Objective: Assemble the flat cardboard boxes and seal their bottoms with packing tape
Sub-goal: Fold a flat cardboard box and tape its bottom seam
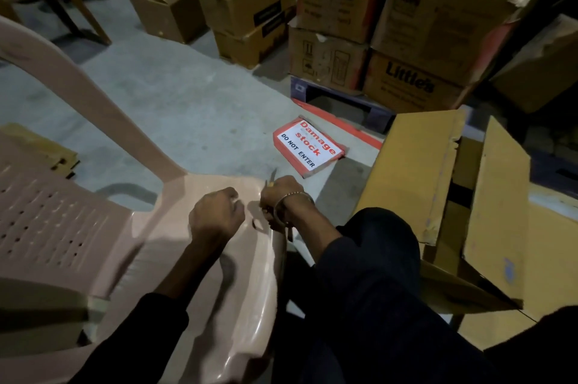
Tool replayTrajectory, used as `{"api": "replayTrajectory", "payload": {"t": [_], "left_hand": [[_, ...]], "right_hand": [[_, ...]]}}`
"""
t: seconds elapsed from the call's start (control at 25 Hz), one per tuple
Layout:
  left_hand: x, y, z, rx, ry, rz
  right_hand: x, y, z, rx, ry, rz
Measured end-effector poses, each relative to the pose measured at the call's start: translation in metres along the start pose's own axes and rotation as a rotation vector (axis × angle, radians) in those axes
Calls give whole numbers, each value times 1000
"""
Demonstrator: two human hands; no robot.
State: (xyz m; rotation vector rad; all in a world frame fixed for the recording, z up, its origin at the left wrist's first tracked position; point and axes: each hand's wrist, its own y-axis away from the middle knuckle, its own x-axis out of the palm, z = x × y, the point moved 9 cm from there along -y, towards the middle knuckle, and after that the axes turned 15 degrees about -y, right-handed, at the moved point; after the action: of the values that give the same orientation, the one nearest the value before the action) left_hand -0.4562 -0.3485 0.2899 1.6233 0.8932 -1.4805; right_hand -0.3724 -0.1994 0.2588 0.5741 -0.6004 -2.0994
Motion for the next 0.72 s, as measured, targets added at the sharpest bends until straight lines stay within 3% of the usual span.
{"api": "replayTrajectory", "payload": {"t": [0.12,0.28,0.44,0.56,0.64,0.72], "left_hand": [[-19,7,-28,61,57,-32],[-55,1,-102,143,497,12],[-71,1,-199,201,757,87],[-63,16,-288,316,795,172],[-43,25,-337,331,850,290],[-20,34,-369,332,852,396]], "right_hand": [[-35,11,17,37,-384,37],[-130,40,34,-8,-550,-30],[-261,59,11,-138,-509,-231],[-372,87,-37,-203,-190,-567],[-419,101,-81,-176,-27,-697],[-439,100,-127,-113,-18,-735]]}}
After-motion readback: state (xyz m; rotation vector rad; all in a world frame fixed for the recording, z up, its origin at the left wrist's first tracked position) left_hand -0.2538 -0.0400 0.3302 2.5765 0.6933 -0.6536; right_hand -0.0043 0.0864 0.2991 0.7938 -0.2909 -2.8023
